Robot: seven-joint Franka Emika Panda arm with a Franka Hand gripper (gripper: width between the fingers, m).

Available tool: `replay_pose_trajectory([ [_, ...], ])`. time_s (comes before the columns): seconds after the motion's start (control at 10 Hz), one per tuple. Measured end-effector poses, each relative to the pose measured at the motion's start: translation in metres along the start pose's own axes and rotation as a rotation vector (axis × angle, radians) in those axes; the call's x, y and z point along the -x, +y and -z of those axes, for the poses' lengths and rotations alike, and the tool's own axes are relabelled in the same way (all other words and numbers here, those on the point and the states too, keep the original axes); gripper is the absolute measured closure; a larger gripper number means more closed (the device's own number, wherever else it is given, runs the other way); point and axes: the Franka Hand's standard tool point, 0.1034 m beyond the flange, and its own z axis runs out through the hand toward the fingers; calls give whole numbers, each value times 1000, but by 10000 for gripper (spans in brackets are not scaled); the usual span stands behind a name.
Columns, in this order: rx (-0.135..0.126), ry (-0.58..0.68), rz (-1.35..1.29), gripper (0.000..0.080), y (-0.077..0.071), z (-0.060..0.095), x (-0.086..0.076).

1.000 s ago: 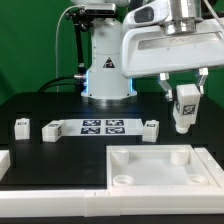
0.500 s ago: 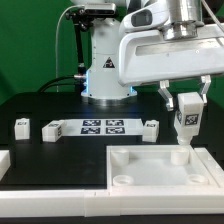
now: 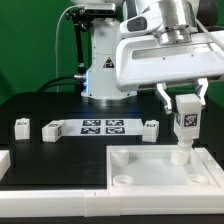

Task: Assemble one leg

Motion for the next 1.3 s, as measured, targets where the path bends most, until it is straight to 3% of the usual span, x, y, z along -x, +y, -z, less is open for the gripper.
replay_pose_trajectory([
  [0.3,-2,7,14,508,1,-13,-8],
  [0.9,-16,-17,14,508,-13,-35,5],
  [1.3,-17,5,14,508,-15,-38,2],
])
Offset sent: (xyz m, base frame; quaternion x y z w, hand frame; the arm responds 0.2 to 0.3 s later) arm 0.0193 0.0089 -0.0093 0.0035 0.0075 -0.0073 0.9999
